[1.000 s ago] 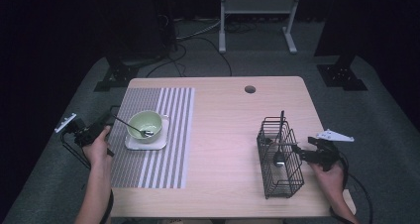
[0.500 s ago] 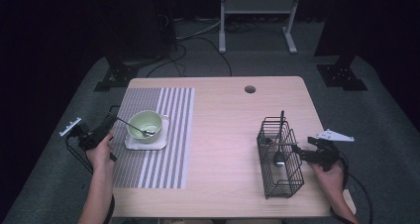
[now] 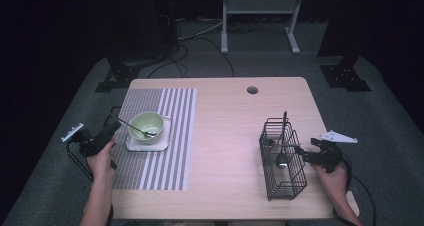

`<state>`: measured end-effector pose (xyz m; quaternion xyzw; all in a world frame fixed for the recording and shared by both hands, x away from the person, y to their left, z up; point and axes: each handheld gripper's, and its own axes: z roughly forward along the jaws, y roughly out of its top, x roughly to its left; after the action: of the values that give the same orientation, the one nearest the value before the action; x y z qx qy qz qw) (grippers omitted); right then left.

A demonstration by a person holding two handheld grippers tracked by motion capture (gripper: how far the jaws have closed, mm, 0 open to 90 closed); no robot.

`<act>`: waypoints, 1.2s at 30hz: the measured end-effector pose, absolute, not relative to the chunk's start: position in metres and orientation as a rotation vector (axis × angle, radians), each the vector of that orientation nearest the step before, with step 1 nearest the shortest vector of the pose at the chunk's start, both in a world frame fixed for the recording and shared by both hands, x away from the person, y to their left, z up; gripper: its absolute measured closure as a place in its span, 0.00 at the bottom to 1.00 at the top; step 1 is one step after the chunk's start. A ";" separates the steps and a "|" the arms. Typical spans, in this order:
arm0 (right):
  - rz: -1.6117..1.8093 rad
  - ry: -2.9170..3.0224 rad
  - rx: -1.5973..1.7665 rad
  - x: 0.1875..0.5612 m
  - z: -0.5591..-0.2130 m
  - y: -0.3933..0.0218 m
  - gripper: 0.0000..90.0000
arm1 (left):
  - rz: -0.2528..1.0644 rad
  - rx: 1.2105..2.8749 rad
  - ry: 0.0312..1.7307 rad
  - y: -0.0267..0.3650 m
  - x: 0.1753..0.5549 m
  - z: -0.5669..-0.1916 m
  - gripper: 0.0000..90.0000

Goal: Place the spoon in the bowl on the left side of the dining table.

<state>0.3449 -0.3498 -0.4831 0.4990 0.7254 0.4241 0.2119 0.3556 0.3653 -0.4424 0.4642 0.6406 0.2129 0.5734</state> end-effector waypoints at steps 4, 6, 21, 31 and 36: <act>1.177 2.015 1.384 0.345 -0.483 -0.350 0.19 | 0.505 1.116 1.503 0.363 0.352 -0.443 0.48; 1.180 2.014 1.387 0.345 -0.483 -0.350 0.19 | 0.506 1.127 1.507 0.362 0.351 -0.444 0.45; 1.181 2.012 1.383 0.345 -0.483 -0.350 0.19 | 0.504 1.196 1.515 0.356 0.339 -0.449 0.34; 1.187 2.009 1.385 0.344 -0.483 -0.351 0.19 | 0.492 1.226 1.518 0.350 0.337 -0.451 0.29; 1.187 2.010 1.383 0.344 -0.483 -0.351 0.19 | 0.486 1.241 1.516 0.347 0.336 -0.451 0.26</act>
<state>0.3438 -0.3507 -0.4829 0.4979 0.7238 0.4276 0.2127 0.3364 0.3466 -0.4512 0.5206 0.6358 0.2036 0.5323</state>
